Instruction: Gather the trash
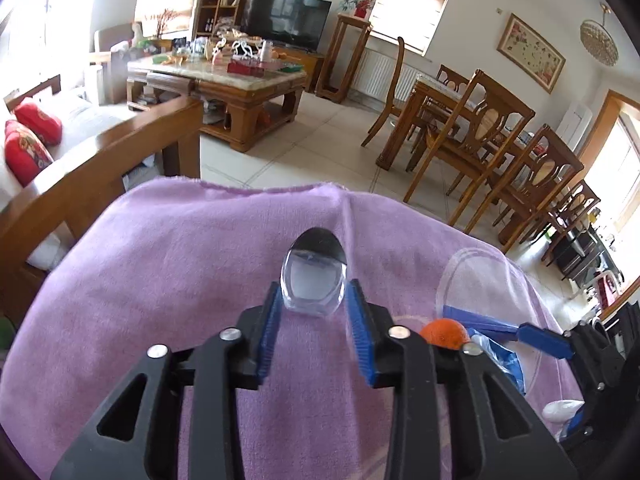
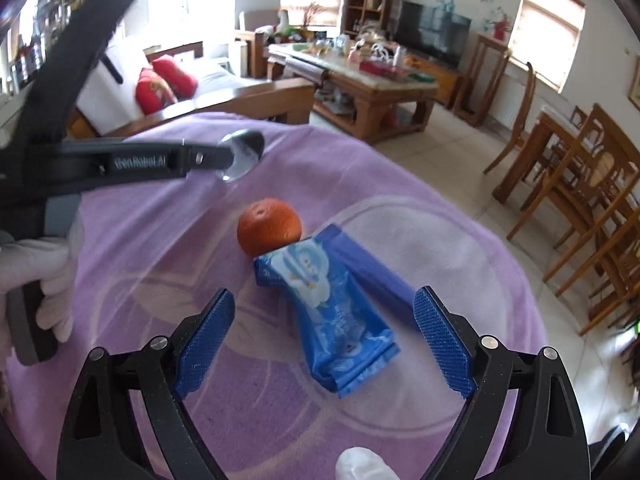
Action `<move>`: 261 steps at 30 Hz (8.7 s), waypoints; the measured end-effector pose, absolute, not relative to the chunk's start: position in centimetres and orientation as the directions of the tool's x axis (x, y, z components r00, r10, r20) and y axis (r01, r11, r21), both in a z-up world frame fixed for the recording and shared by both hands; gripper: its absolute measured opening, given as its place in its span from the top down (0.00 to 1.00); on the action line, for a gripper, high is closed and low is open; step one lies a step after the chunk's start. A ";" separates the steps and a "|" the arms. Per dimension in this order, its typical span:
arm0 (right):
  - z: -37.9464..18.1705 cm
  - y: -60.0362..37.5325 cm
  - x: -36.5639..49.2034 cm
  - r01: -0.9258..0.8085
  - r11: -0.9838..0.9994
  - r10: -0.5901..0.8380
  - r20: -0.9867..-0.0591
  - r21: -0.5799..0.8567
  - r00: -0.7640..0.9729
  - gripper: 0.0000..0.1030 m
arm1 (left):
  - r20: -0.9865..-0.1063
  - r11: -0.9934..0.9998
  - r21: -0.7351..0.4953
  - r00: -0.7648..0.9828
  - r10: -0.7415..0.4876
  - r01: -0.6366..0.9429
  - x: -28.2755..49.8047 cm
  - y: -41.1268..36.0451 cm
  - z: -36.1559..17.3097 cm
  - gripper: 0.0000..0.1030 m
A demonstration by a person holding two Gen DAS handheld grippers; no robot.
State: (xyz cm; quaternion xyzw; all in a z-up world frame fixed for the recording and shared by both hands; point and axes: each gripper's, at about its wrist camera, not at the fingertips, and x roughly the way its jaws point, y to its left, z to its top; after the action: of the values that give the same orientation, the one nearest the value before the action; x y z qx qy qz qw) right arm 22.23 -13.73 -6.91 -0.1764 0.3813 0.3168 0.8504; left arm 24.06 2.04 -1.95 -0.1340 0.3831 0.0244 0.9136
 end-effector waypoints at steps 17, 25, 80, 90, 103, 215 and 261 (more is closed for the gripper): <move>-6.4 -17.6 22.8 -0.638 0.743 0.553 -0.722 0.201 0.415 0.84 | -0.742 0.992 -0.065 0.670 0.027 -0.112 26.8 0.9 -2.4 0.67; -3.7 -20.7 20.9 -0.615 0.741 0.607 -0.663 0.270 0.439 0.84 | -0.676 0.978 -0.197 0.732 -0.082 -0.072 23.4 1.9 -0.2 0.90; 0.6 -32.5 6.3 -0.639 0.714 0.665 -0.561 0.284 0.494 0.84 | -0.699 0.983 0.172 0.711 0.079 0.060 24.5 0.6 -2.3 0.43; -0.8 -33.6 7.6 -0.609 0.720 0.672 -0.554 0.333 0.491 0.84 | -0.704 0.972 0.210 0.706 0.074 0.107 25.8 1.7 -3.4 0.33; -1.8 -32.9 7.5 -0.615 0.710 0.678 -0.568 0.343 0.466 0.84 | -0.714 0.891 0.360 0.696 0.072 0.278 24.8 -0.5 -4.9 0.48; -6.4 -15.6 25.7 -0.674 0.737 0.449 -0.780 0.048 0.435 0.91 | -0.757 0.988 -0.096 0.636 -0.151 0.119 24.1 -1.3 -3.1 0.66; -7.4 -72.2 3.0 -0.011 0.878 0.250 -0.439 0.478 0.863 0.88 | -0.586 0.776 -0.089 0.597 -0.548 0.624 12.4 -44.6 0.7 0.64</move>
State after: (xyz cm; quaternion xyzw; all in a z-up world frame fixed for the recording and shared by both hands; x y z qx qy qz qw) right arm 3.03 -72.25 -7.42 0.2368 0.2526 0.0699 0.9356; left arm 12.36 -44.59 0.73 0.0625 0.3054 -0.3287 0.8915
